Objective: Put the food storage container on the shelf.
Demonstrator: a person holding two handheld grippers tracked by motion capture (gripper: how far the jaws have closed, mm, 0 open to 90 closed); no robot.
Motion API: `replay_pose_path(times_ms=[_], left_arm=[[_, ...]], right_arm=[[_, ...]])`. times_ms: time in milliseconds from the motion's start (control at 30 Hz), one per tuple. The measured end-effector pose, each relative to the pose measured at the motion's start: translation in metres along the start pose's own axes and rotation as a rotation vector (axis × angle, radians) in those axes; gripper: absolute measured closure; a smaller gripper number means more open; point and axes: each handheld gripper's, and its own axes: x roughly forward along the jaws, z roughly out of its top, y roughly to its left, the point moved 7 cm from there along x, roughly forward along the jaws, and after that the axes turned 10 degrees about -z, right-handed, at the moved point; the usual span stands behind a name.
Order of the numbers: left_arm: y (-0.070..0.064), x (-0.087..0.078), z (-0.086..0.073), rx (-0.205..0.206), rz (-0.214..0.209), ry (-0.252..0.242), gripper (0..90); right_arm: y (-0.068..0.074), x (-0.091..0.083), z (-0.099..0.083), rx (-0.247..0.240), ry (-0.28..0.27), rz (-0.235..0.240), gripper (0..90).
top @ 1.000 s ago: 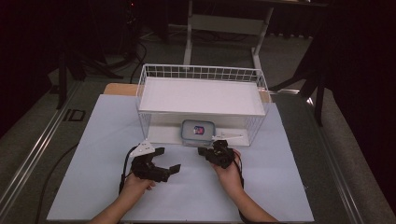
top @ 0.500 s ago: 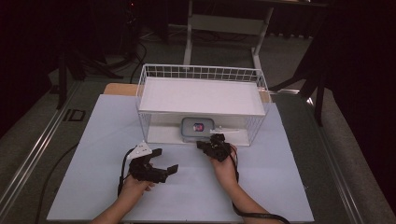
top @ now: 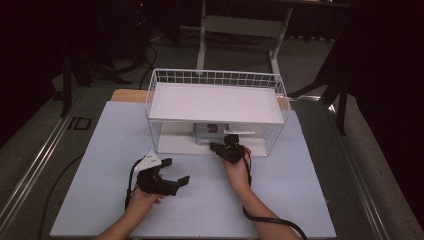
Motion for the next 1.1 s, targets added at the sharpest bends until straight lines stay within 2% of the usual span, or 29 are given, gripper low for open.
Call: replay_pose_path(times_ms=[133, 167, 233, 433, 467, 500, 567, 633, 700, 733, 767, 800, 867, 900, 933, 967, 1033, 1067, 1100], left_arm=[[0.0, -0.002, 0.0, 0.009, 0.0, -0.004, 1.5], [-0.001, -0.002, 0.0, 0.014, 0.002, -0.006, 1.5], [-0.001, -0.002, 0.0, 0.017, 0.002, -0.001, 1.5], [0.001, -0.002, -0.003, 0.011, 0.007, 0.003, 1.5], [0.001, -0.002, -0.003, 0.012, 0.006, 0.004, 1.5], [0.001, -0.002, -0.003, 0.014, 0.008, 0.005, 1.5], [0.0, -0.002, -0.003, 0.015, 0.006, 0.006, 1.5], [0.0, -0.003, -0.002, 0.019, 0.007, 0.0, 1.5], [0.0, -0.003, -0.002, 0.019, 0.007, -0.001, 1.5], [0.0, -0.003, -0.002, 0.019, 0.008, -0.001, 1.5], [0.0, -0.003, -0.002, 0.02, 0.009, -0.003, 1.5], [0.0, -0.003, -0.002, 0.02, 0.01, 0.0, 1.5], [0.0, -0.002, -0.002, 0.022, 0.01, -0.002, 1.5], [0.0, -0.002, -0.002, 0.024, 0.012, 0.0, 1.5], [0.0, -0.002, -0.002, 0.024, 0.012, 0.0, 1.5], [0.0, -0.002, -0.002, 0.024, 0.013, -0.001, 1.5], [0.0, -0.002, -0.001, 0.024, 0.014, -0.001, 1.5], [0.0, -0.003, -0.001, 0.026, 0.015, 0.0, 1.5], [0.0, -0.003, -0.001, 0.029, 0.016, -0.004, 1.5]], right_arm=[[-0.002, 0.004, 0.003, -0.004, 0.003, -0.009, 89.9], [0.001, 0.004, 0.004, 0.047, 0.038, 0.003, 89.9], [-0.001, 0.006, 0.008, 0.034, 0.015, 0.005, 89.9], [-0.001, 0.009, 0.014, 0.029, 0.011, 0.008, 89.9], [0.0, 0.009, 0.015, 0.036, 0.016, 0.014, 89.9], [0.001, 0.007, 0.015, 0.06, 0.034, 0.0, 89.9], [-0.001, 0.01, 0.017, 0.04, 0.018, -0.022, 90.0], [0.0, 0.011, 0.016, 0.028, 0.025, -0.031, 90.0], [0.0, 0.012, 0.016, 0.025, 0.022, -0.032, 89.9], [0.002, 0.011, 0.015, 0.028, 0.029, -0.011, 89.9], [0.0, 0.01, 0.014, 0.02, 0.034, -0.035, 89.8], [-0.002, 0.012, 0.016, -0.026, -0.011, -0.037, 89.8], [-0.001, 0.011, 0.015, -0.036, -0.018, -0.048, 89.5], [0.0, 0.01, 0.014, -0.042, -0.027, -0.038, 89.5], [0.007, 0.007, 0.01, -0.007, 0.006, -0.005, 88.7], [0.006, 0.006, 0.009, -0.035, -0.013, -0.014, 88.4], [0.008, 0.004, 0.006, -0.072, -0.039, -0.001, 87.9], [0.008, 0.004, 0.006, -0.072, -0.039, -0.001, 87.9], [0.012, -0.002, 0.001, -0.058, -0.04, 0.024, 86.6]])
